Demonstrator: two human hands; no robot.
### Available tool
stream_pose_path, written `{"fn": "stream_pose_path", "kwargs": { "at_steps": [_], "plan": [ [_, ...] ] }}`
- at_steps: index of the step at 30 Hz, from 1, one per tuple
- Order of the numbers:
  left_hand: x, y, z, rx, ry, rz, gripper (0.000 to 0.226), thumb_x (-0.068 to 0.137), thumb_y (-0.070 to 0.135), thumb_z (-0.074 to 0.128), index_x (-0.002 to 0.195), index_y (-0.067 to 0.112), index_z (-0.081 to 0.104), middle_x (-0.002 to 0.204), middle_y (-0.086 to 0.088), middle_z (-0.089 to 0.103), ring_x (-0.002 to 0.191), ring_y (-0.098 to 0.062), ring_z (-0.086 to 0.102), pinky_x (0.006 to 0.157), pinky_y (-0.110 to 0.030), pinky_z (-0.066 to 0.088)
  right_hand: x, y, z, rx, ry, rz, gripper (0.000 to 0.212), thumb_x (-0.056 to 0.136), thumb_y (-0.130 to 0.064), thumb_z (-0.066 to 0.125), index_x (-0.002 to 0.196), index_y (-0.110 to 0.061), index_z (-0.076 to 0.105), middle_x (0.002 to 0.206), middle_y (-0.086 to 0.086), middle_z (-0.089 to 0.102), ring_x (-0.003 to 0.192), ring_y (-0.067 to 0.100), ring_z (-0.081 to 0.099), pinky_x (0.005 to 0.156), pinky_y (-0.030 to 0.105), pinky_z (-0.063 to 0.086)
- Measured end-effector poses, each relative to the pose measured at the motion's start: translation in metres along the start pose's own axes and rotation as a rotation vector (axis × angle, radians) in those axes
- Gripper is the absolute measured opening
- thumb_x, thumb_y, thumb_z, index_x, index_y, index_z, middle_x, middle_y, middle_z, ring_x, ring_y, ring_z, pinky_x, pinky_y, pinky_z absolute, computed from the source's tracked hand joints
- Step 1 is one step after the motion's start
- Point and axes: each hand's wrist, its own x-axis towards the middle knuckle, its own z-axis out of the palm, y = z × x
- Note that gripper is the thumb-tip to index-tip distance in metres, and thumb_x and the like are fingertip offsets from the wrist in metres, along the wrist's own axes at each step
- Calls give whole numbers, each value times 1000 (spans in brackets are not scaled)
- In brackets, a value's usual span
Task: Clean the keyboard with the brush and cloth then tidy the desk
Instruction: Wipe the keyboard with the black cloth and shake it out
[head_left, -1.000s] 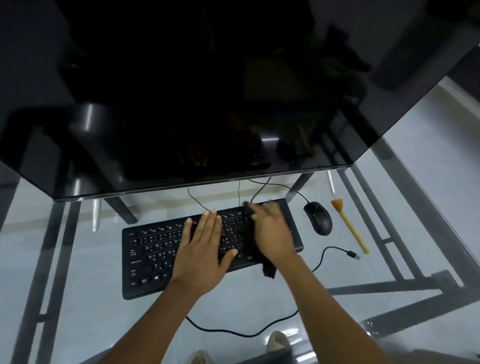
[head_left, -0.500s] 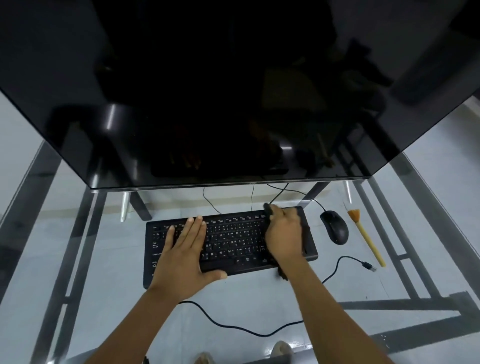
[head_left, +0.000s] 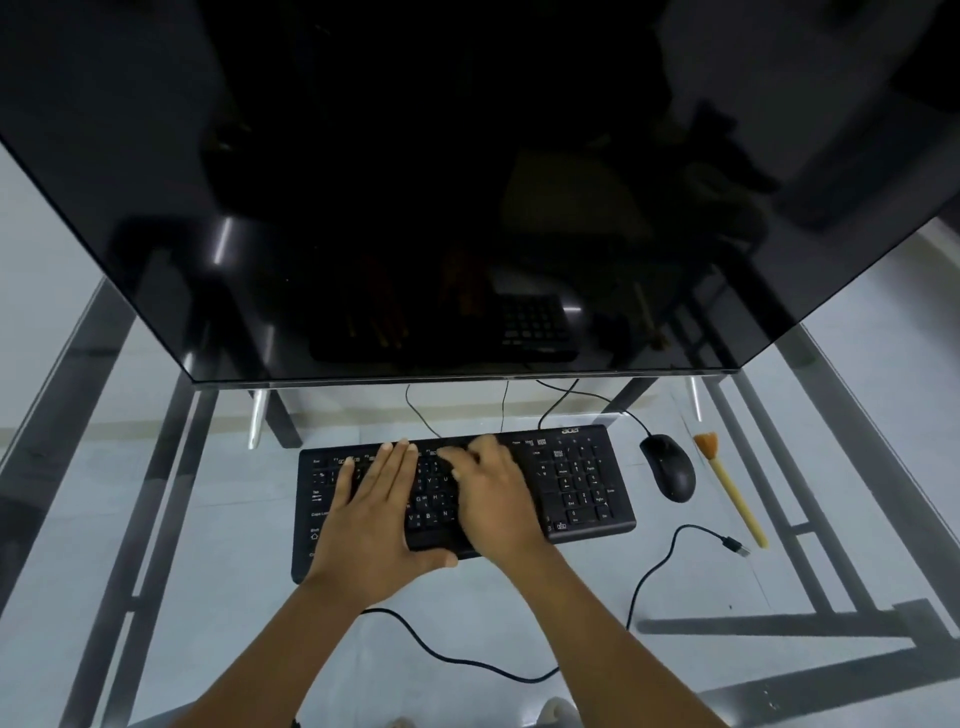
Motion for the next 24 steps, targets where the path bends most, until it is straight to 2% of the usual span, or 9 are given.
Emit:
{"fn": "stream_pose_path", "kwargs": {
  "at_steps": [2,4,6,13,16,18,20,22,24],
  "plan": [
    [0,4,-3,1,5,-4,125,58,92,41,153,14,12,159,1,13,146,-11,4,116,-46,-7,1,26,-12,30,17,66,51,88,1,52,129,-29,57,115,9,51,98,25,54,89,36,51],
    [1,2,-4,6,17,-7,127,58,93,39,153,17,3,159,5,3,145,-9,-4,115,-47,-10,5,59,-27,2,92,263,46,91,0,49,127,-26,60,114,13,51,95,29,57,89,37,53],
    [1,-1,-5,10,15,-14,127,58,94,39,153,17,3,159,5,3,145,-9,-4,115,-47,-9,12,69,-31,-21,142,391,39,93,-2,48,122,-21,64,111,17,54,95,34,57,88,40,52],
    [2,1,-3,9,9,-12,126,57,92,43,151,13,19,158,0,21,145,-12,11,115,-48,-5,21,-18,4,21,-20,-33,39,90,-8,52,125,-23,59,106,7,52,94,27,51,81,38,49],
    [1,0,-5,17,-5,-25,127,56,93,41,151,12,19,157,0,23,145,-13,14,115,-48,-4,15,18,-12,-13,3,36,47,90,-2,53,128,-28,59,104,5,52,90,24,53,80,35,52],
    [0,0,-5,9,-3,-24,129,56,95,39,152,14,12,158,3,12,145,-11,6,115,-48,-6,4,56,-27,-46,97,235,47,90,1,51,129,-25,60,107,10,53,88,26,56,84,37,55],
    [0,-1,-4,3,8,-25,129,56,95,38,153,16,6,158,5,5,146,-10,1,115,-47,-9,-10,74,-30,-52,210,363,44,88,4,54,126,-16,62,103,16,55,80,30,57,77,42,56],
    [0,-1,-2,5,6,-26,129,56,95,38,153,15,7,158,4,7,146,-11,4,115,-47,-8,-25,62,-19,-56,166,276,50,83,9,57,128,-12,60,103,16,55,81,29,56,76,41,56],
    [1,-1,-1,-5,0,-24,129,56,95,39,153,14,10,159,2,12,146,-12,7,115,-47,-7,-44,41,-13,0,37,125,44,88,-3,60,130,-16,58,105,9,55,86,25,56,78,36,54]
  ]
}}
